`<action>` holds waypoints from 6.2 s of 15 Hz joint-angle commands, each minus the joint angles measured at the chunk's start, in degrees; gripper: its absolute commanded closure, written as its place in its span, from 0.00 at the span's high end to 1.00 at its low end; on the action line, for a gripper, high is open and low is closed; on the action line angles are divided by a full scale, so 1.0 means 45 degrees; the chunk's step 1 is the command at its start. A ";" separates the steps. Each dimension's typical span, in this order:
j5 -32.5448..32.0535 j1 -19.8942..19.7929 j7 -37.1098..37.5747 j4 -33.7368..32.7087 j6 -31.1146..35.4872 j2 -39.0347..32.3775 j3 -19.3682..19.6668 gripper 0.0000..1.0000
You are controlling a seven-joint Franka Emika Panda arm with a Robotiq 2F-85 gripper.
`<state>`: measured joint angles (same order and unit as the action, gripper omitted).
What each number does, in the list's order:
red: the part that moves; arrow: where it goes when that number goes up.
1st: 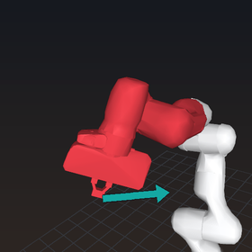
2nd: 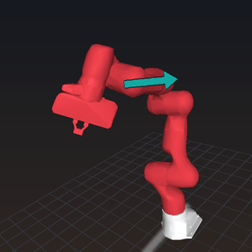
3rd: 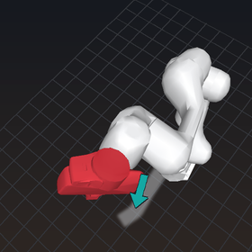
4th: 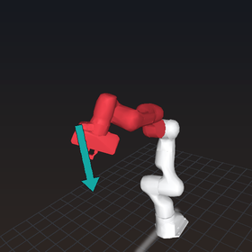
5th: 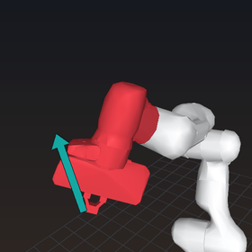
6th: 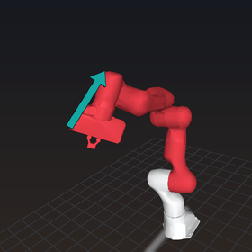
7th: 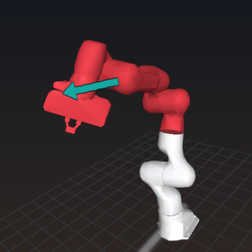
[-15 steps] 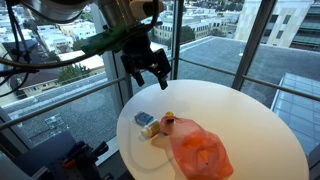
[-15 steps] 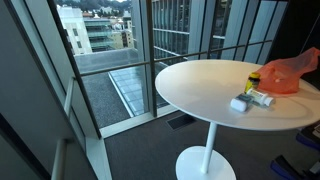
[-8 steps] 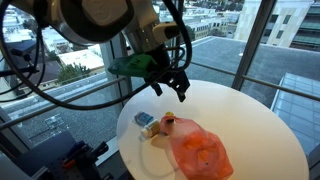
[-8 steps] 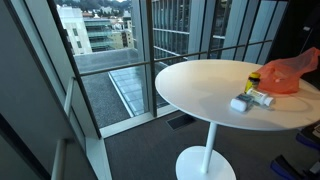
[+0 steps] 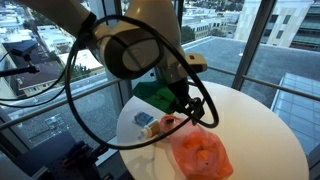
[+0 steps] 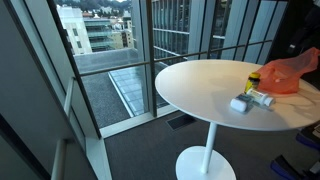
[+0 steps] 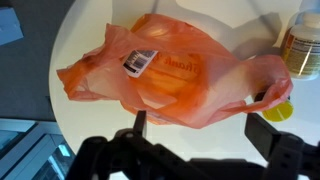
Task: Remove the white bottle from the orange plastic bag
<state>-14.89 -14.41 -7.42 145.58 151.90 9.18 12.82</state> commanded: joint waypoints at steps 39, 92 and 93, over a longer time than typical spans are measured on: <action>0.4981 -0.0767 -0.2130 -0.2324 0.0746 -0.4466 0.0121 1.00; 0.5833 -0.3037 -0.2478 -0.4804 0.0889 -0.8208 -0.1494 1.00; 0.5845 -0.3064 -0.2483 -0.4814 0.0882 -0.8260 -0.1507 1.00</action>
<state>9.77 -26.40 -16.66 125.44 156.00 -26.80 7.47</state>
